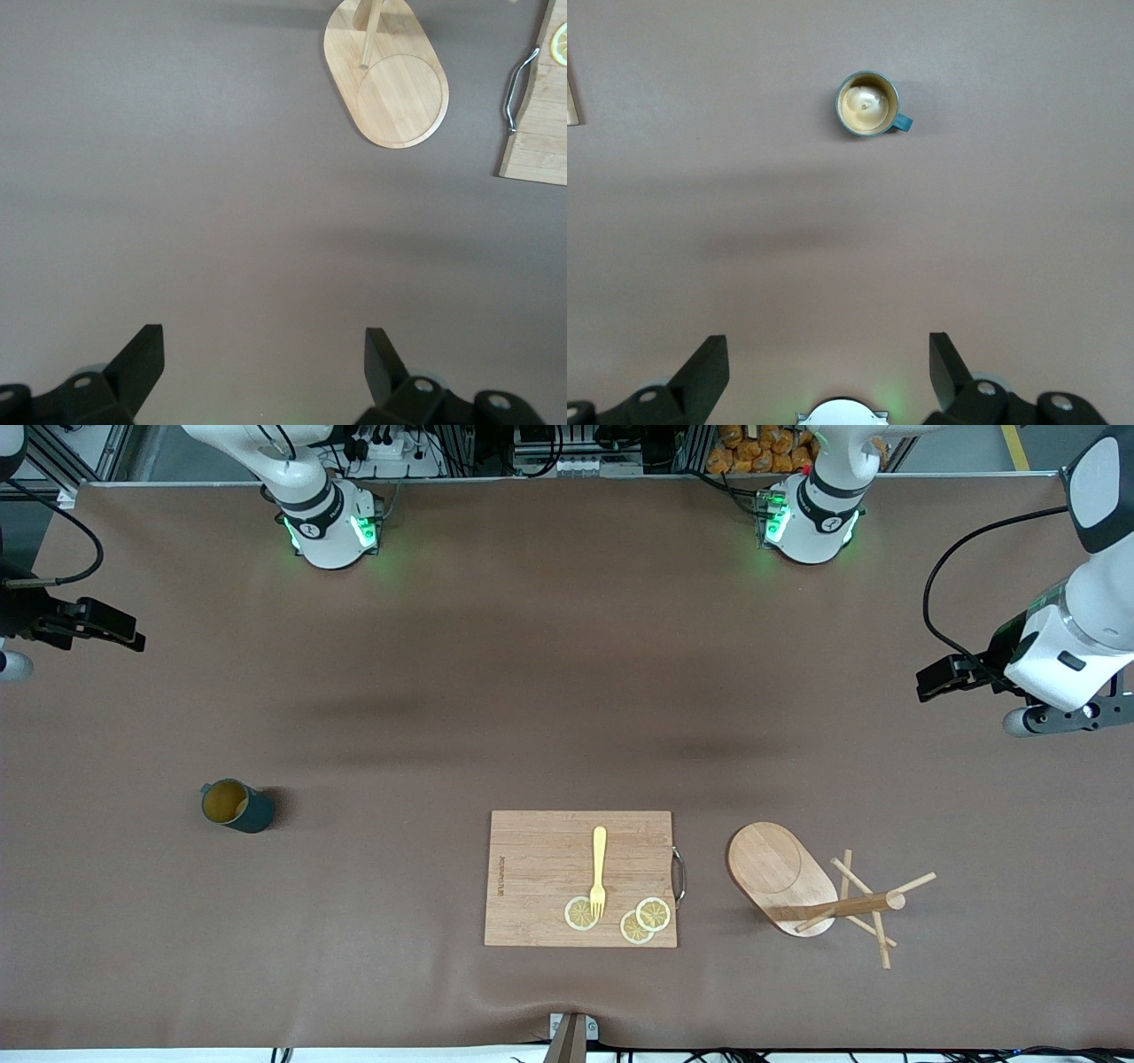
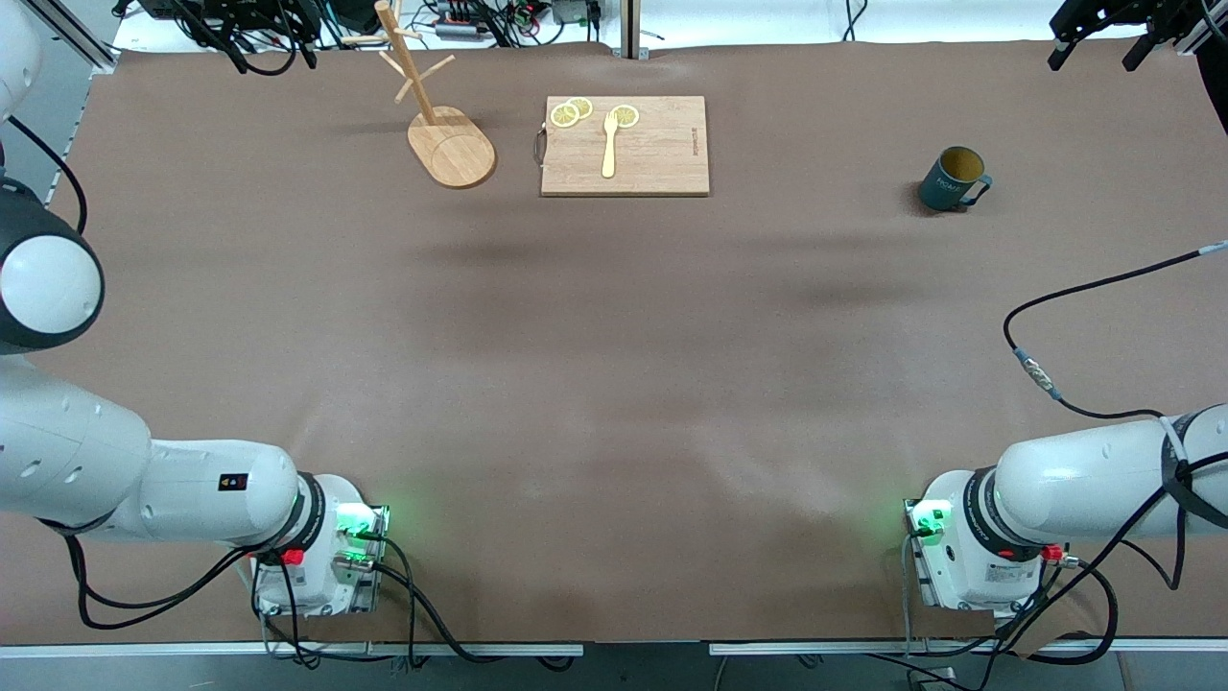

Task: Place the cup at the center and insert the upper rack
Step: 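Reach the right gripper down to the teal mug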

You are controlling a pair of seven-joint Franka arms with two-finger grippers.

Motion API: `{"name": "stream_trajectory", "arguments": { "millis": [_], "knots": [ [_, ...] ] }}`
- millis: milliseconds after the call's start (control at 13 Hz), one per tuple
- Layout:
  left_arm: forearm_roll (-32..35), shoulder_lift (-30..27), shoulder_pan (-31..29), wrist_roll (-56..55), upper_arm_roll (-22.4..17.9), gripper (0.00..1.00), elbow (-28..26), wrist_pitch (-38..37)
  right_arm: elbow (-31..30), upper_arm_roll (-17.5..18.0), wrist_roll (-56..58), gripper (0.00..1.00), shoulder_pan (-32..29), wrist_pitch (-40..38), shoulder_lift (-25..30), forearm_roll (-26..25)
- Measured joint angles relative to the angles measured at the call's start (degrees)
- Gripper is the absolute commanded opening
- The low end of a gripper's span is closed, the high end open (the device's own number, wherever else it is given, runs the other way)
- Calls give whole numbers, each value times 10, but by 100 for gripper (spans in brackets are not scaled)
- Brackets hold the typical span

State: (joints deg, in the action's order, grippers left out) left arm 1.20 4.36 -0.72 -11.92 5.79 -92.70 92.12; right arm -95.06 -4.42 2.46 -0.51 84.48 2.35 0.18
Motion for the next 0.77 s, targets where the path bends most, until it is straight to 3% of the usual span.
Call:
{"name": "stream_trajectory", "arguments": {
  "millis": [540,772],
  "knots": [
    [0,0,0,-2,-1,100,2,-2,3,0,0,100,-18,1,1,0],
    [0,-4,0,-29,7,100,2,-13,-13,3,0,100,-18,59,-13,0]
  ]
}}
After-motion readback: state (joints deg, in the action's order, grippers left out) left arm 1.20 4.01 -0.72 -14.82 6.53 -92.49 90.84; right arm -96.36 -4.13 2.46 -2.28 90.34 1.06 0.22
